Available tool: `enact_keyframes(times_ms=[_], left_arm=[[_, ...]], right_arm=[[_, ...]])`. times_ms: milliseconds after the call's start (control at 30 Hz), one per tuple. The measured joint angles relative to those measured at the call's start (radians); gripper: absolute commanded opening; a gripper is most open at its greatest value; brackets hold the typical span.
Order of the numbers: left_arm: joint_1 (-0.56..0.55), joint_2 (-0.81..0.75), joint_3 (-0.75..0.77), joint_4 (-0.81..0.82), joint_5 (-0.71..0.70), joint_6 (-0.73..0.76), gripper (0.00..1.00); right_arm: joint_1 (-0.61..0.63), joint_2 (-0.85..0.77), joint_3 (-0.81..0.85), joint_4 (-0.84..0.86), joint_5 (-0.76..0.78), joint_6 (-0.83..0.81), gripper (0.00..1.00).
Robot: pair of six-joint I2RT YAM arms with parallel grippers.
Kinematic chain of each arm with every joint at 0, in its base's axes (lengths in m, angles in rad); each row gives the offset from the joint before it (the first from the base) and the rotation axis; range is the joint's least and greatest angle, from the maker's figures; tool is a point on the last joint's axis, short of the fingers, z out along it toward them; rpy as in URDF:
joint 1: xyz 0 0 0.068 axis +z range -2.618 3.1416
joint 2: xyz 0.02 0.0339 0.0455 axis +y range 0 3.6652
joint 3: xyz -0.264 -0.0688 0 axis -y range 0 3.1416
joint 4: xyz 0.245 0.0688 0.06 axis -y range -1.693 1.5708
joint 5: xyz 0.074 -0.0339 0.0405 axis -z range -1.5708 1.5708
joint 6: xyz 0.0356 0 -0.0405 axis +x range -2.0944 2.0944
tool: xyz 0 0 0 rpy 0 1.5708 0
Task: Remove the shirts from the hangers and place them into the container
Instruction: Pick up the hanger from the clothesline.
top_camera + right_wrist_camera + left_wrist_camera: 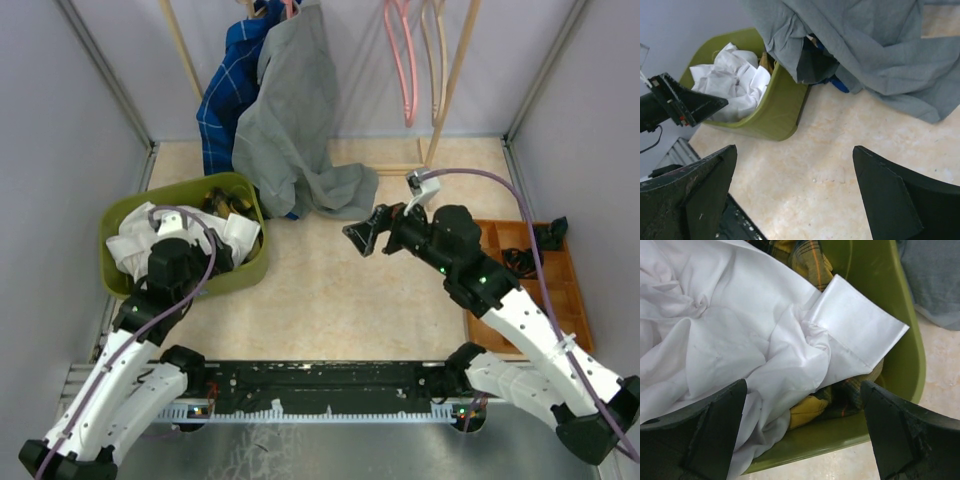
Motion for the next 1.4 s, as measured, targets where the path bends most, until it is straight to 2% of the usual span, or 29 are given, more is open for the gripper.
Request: enact_keyframes(times_ms=[167,367,567,767,1267,1400], left_arm=[[0.000,-0.057,-0.034,0.000,-0.030,0.004,1.00],[0.000,-0.092,-0.038,0.013,-0.075,0.003,1.00],[0.000,-0.093,-0.038,0.013,-0.097,0.000,1.00],[0.000,-0.093,-0.038,0.013,-0.105,-0.004,1.00],[0.000,-0.096,-0.038,0.011,-0.123,-0.005,1.00],[0.000,-0.097,-0.038,0.005,-0.128,-0.008,1.00]], right_arm=[[0.106,0.134,0.171,-0.071,0.172,-0.095,0.99],[0.134,0.247,0.293,-0.089,0.305,-0.129,0.99],[0.135,0.334,0.395,-0.078,0.333,-0.144,0.99],[0.137,0.504,0.637,-0.092,0.349,-0.156,0.99],[0.177,0.746,1.014,-0.094,0.386,-0.137,0.99],[0.200,0.843,1.182,-0.133,0.425,-0.137,0.99]])
